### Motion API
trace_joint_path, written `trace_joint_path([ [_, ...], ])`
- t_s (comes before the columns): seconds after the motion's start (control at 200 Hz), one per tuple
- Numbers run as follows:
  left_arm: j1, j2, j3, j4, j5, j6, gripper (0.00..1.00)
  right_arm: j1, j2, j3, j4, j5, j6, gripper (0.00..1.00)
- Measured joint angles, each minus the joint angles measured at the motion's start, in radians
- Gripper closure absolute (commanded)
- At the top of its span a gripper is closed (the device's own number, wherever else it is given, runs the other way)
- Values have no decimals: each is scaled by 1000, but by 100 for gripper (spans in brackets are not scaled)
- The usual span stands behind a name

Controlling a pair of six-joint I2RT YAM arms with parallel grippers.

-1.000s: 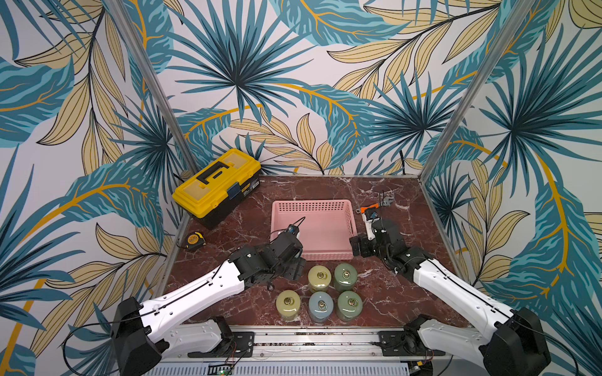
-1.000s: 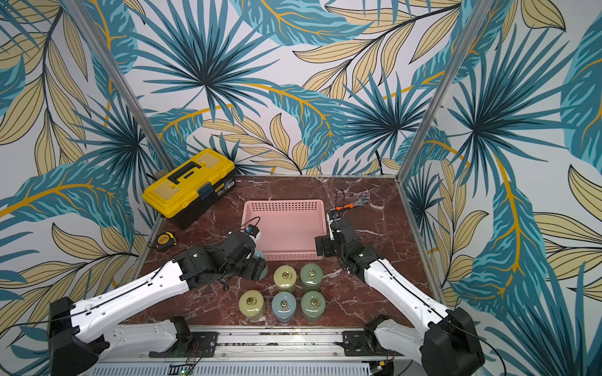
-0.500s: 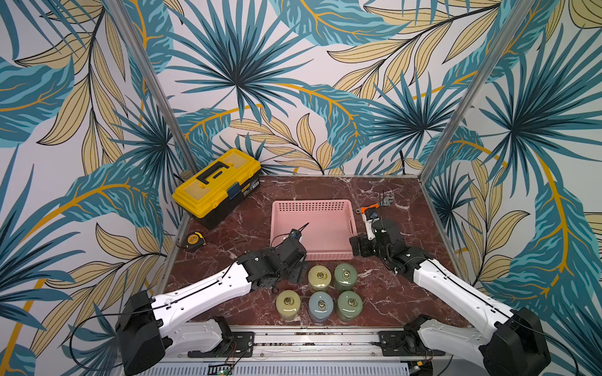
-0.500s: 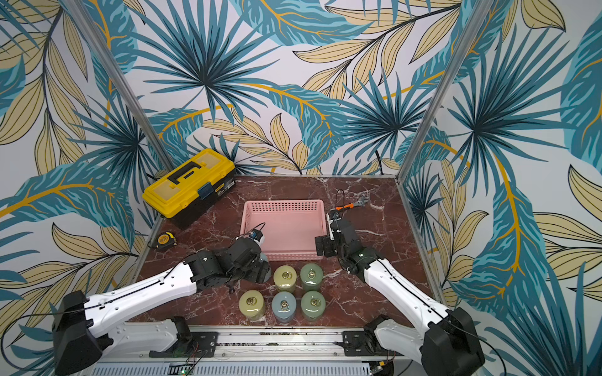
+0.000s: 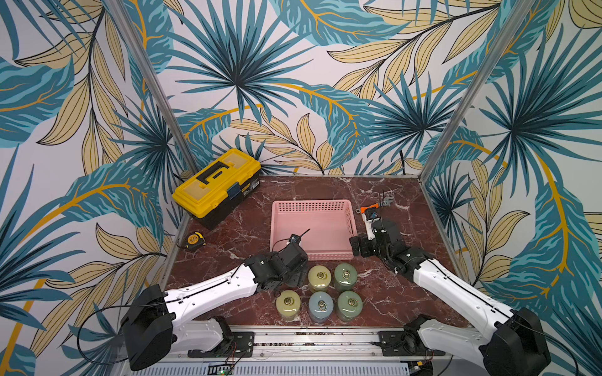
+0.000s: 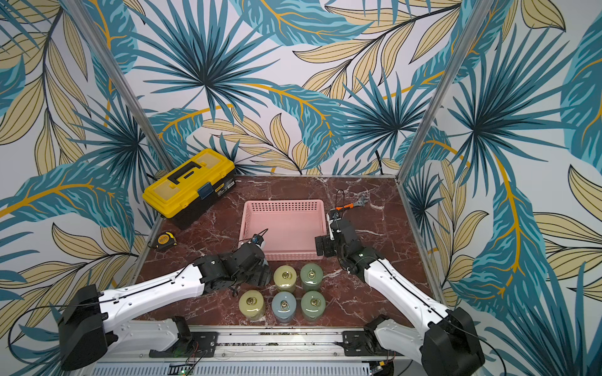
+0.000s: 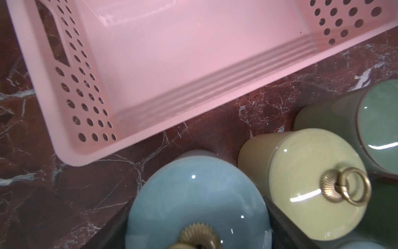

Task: Take the tea canister out of the basket
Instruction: Place the tea canister at the center of the board.

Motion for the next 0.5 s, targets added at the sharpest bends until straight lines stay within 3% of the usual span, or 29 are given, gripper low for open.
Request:
trace_joint_path([
  [0.501,0,30,-53,60,-2,-25,58,0,0,0,0,0,0,1],
])
